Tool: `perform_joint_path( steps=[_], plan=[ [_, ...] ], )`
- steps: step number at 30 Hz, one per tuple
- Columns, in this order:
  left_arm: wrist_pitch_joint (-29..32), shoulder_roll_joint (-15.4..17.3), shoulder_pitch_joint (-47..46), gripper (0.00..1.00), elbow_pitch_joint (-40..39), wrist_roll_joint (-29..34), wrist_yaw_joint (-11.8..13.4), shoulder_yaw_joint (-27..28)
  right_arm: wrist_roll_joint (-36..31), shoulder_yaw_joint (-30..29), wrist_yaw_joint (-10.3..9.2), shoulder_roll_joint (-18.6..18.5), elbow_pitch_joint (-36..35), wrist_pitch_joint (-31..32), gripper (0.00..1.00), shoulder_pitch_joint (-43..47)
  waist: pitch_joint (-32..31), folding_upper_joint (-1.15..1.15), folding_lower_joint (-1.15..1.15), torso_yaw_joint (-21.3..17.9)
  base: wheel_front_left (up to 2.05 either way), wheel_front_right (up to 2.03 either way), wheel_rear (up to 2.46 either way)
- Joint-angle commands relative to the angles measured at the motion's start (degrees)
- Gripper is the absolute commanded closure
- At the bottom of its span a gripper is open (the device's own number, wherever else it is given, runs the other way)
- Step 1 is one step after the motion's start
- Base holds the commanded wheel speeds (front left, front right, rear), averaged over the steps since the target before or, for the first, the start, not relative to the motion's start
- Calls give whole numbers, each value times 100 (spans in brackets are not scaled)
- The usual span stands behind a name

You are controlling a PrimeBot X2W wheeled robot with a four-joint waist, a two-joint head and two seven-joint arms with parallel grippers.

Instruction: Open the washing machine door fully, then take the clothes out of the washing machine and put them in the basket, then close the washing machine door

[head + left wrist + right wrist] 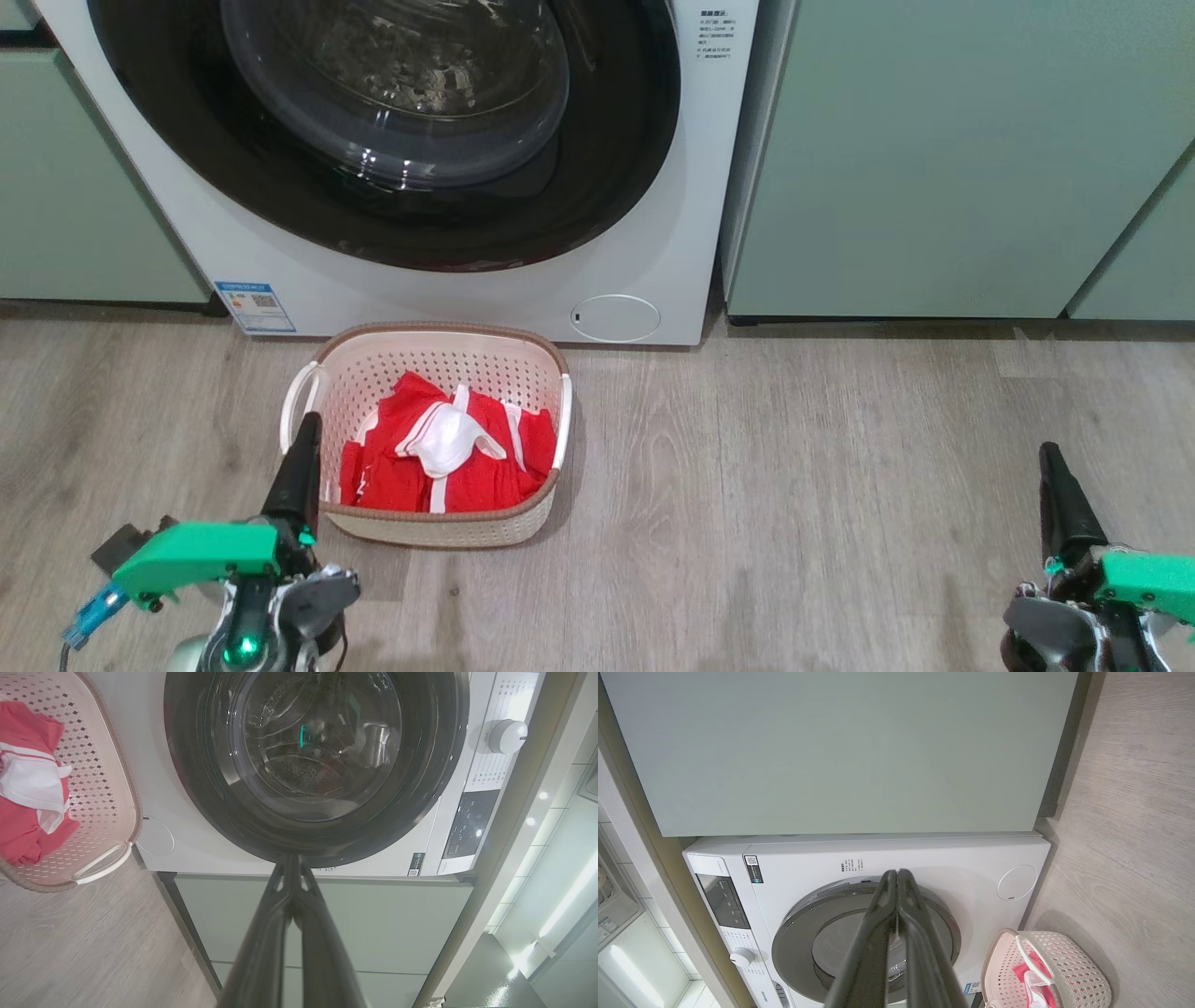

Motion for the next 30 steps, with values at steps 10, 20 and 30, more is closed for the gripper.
perform_joint_path(
  steps=[10, 20, 30],
  plan=[
    [37, 32, -146, 100, -205, -22, 4, 187, 35, 107, -3, -106, -240, 34, 100, -270, 0, 0, 0, 1, 0, 0, 0],
    [37, 32, -146, 100, -205, -22, 4, 187, 35, 107, -3, -106, -240, 34, 100, -270, 0, 0, 0, 1, 0, 0, 0],
    [37, 32, -146, 100, -205, -22, 4, 186, 35, 107, -3, -106, -240, 34, 100, -270, 0, 0, 0, 1, 0, 0, 0]
  ],
)
